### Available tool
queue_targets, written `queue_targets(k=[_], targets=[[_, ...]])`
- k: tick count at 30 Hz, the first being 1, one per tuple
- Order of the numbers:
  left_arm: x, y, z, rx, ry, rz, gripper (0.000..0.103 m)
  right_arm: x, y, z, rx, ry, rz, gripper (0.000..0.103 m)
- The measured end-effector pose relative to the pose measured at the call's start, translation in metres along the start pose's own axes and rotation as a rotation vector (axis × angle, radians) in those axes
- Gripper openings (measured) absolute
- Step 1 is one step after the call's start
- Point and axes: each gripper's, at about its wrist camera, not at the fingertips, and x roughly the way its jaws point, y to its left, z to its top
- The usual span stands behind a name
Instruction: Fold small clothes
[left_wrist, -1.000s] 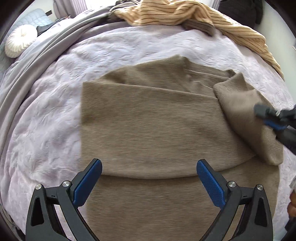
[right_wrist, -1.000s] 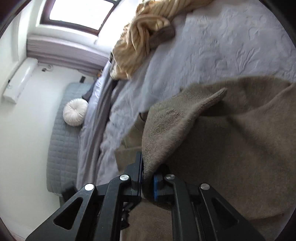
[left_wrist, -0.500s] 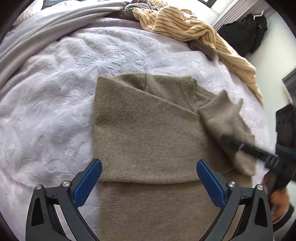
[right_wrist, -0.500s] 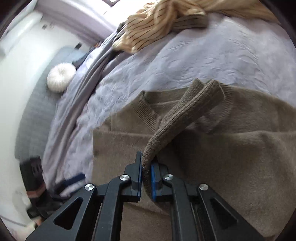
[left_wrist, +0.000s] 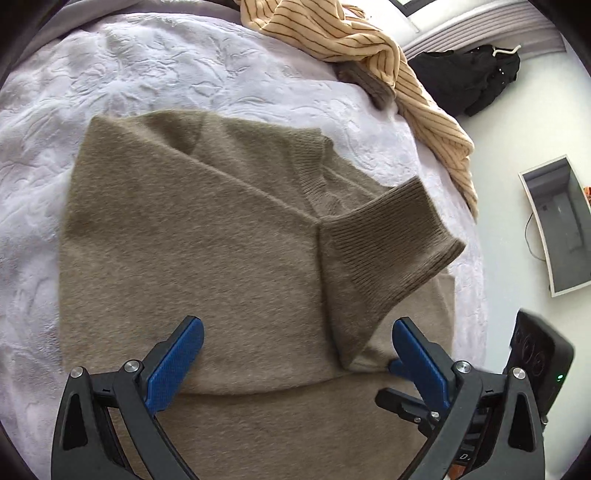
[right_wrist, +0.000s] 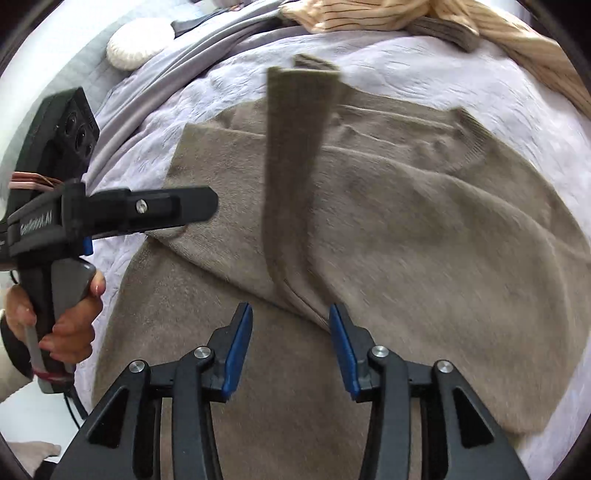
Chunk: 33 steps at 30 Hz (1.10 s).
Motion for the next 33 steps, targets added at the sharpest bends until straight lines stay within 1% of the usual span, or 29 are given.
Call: queue_targets(k=[1, 2, 3, 4, 5, 6, 7, 8, 9, 10, 12, 13, 15, 17, 18, 19, 20, 21, 23, 24, 25, 27, 28, 29, 30, 31, 32, 33], targets=[[0.002, -0.008, 0.001, 0.016, 0.0, -0.014, 0.102, -0.006, -0.012, -0.006, 0.067, -0.014, 0.021, 0.047], [0.004, -0.015, 0.002, 0.042, -0.003, -0.016, 0.102, -0.011, -0.024, -0.013, 0.144, -0.029, 0.063, 0.047], [0.006, -0.025, 0.002, 0.074, -0.008, -0.002, 0.102, -0.016, -0.039, -0.019, 0.228, -0.05, 0.116, 0.047], [0.006, -0.031, 0.002, 0.099, -0.014, 0.02, 0.102, -0.02, -0.051, -0.022, 0.297, -0.078, 0.157, 0.047], [0.006, -0.038, 0.001, 0.118, -0.034, 0.067, 0.102, -0.023, -0.062, -0.023, 0.363, -0.114, 0.201, 0.047], [0.004, -0.041, 0.001, 0.112, -0.07, 0.128, 0.102, -0.024, -0.07, -0.02, 0.417, -0.145, 0.241, 0.048], [0.001, -0.04, 0.0, 0.088, -0.09, 0.149, 0.102, -0.022, -0.076, -0.015, 0.467, -0.172, 0.275, 0.046], [-0.002, -0.037, 0.0, 0.061, -0.097, 0.149, 0.102, -0.018, -0.078, -0.008, 0.506, -0.195, 0.315, 0.042], [-0.007, -0.031, -0.001, 0.026, -0.106, 0.145, 0.102, -0.011, -0.08, 0.0, 0.535, -0.208, 0.354, 0.029], [-0.01, -0.027, -0.001, 0.01, -0.11, 0.145, 0.102, -0.003, -0.078, 0.007, 0.551, -0.209, 0.376, 0.019], [-0.017, -0.017, 0.0, -0.003, -0.102, 0.136, 0.102, 0.016, -0.07, 0.023, 0.545, -0.191, 0.4, 0.018], [-0.02, -0.012, 0.0, -0.013, -0.097, 0.115, 0.102, 0.026, -0.059, 0.031, 0.525, -0.175, 0.41, 0.017], [-0.023, 0.001, 0.003, -0.058, -0.088, 0.037, 0.102, 0.046, -0.038, 0.041, 0.468, -0.11, 0.445, 0.017], [-0.023, 0.011, 0.006, -0.093, -0.071, -0.042, 0.102, 0.058, -0.021, 0.04, 0.406, -0.033, 0.458, 0.017], [-0.02, 0.012, 0.007, -0.097, -0.064, -0.052, 0.102, 0.063, -0.012, 0.038, 0.381, -0.001, 0.456, 0.017], [-0.016, 0.012, 0.008, -0.091, -0.058, -0.041, 0.102, 0.065, -0.008, 0.032, 0.365, 0.024, 0.448, 0.017], [-0.009, 0.012, 0.009, -0.079, -0.049, -0.008, 0.102, 0.064, -0.007, 0.026, 0.362, 0.038, 0.433, 0.017], [-0.003, 0.012, 0.009, -0.07, -0.033, 0.012, 0.102, 0.059, -0.009, 0.018, 0.366, 0.043, 0.414, 0.017], [0.006, 0.011, 0.011, -0.062, -0.004, 0.03, 0.102, 0.039, -0.026, -0.004, 0.406, 0.019, 0.38, 0.018], [0.01, 0.011, 0.011, -0.051, 0.004, 0.044, 0.102, 0.028, -0.039, -0.018, 0.446, 0.003, 0.365, 0.024], [0.012, 0.009, 0.012, -0.038, 0.007, 0.059, 0.102, 0.016, -0.054, -0.031, 0.494, -0.023, 0.353, 0.036], [0.014, 0.007, 0.015, -0.021, 0.006, 0.075, 0.102, -0.011, -0.089, -0.062, 0.618, -0.097, 0.333, 0.049], [0.014, 0.005, 0.017, -0.014, 0.003, 0.09, 0.088, -0.022, -0.106, -0.078, 0.692, -0.132, 0.328, 0.049], [0.017, 0.005, 0.019, -0.004, 0.009, 0.117, 0.059, -0.031, -0.121, -0.093, 0.756, -0.164, 0.326, 0.049], [0.02, 0.005, 0.021, 0.001, 0.023, 0.123, 0.039, -0.038, -0.135, -0.106, 0.829, -0.211, 0.332, 0.049], [0.023, 0.006, 0.022, -0.002, 0.047, 0.114, 0.006, -0.042, -0.147, -0.116, 0.89, -0.252, 0.337, 0.049], [0.023, 0.007, 0.022, -0.01, 0.054, 0.106, 0.007, -0.044, -0.157, -0.123, 0.948, -0.287, 0.342, 0.049], [0.019, 0.006, 0.022, -0.008, 0.036, 0.108, 0.007, -0.046, -0.167, -0.129, 0.997, -0.323, 0.356, 0.049]])
